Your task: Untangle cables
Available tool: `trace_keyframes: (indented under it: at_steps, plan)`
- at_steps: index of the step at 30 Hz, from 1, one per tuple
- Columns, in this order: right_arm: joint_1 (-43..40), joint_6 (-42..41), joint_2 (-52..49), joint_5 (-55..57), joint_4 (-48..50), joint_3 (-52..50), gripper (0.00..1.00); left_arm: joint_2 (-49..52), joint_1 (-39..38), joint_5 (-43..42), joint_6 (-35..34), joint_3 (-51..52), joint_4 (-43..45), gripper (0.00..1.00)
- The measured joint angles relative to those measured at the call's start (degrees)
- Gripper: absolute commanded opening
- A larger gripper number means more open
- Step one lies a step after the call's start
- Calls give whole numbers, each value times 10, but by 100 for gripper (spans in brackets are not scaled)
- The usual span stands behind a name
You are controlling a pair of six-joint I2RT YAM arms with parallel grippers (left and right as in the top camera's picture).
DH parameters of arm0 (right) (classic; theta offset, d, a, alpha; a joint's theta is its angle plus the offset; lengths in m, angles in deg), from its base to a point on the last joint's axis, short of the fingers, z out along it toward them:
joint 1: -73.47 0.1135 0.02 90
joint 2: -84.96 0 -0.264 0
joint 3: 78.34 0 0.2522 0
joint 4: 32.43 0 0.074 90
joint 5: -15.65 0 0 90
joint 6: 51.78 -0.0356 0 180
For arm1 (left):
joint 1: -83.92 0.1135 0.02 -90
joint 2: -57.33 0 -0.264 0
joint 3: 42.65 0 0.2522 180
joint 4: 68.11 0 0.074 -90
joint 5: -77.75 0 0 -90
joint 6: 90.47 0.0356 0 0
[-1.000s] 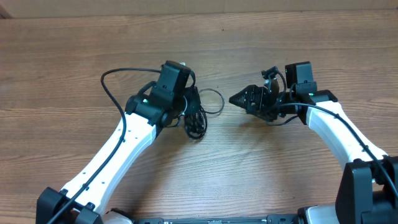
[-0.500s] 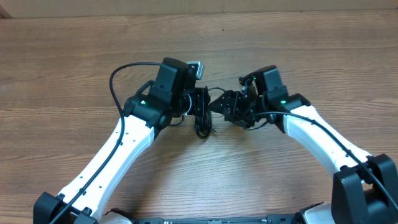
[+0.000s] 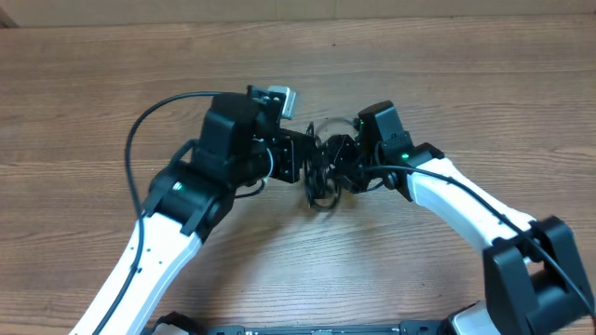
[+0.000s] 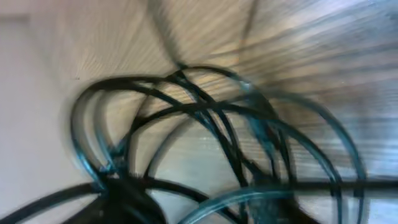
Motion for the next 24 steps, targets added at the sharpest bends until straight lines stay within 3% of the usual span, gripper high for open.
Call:
trace_keyframes:
  at_steps: [3, 4, 11, 17, 21, 24]
  plan:
    - [2, -4, -21, 5, 0, 3, 7, -20, 0, 0, 0, 0, 6, 4]
    - [3, -5, -27, 5, 0, 5, 4, -26, 0, 1, 0, 0, 7, 4]
    - [6, -10, -51, 60, -46, 15, 4, -92, 13, 28, 0, 0, 12, 4]
    - [-4, 11, -51, 96, -77, 20, 4, -143, 94, 79, 0, -7, -20, 4]
    - [-28, 57, -51, 83, -88, 20, 4, -142, 157, 90, -6, -7, -55, 24]
    - [-42, 105, -51, 68, -88, 20, 4, -134, 182, 90, -15, -7, -83, 33]
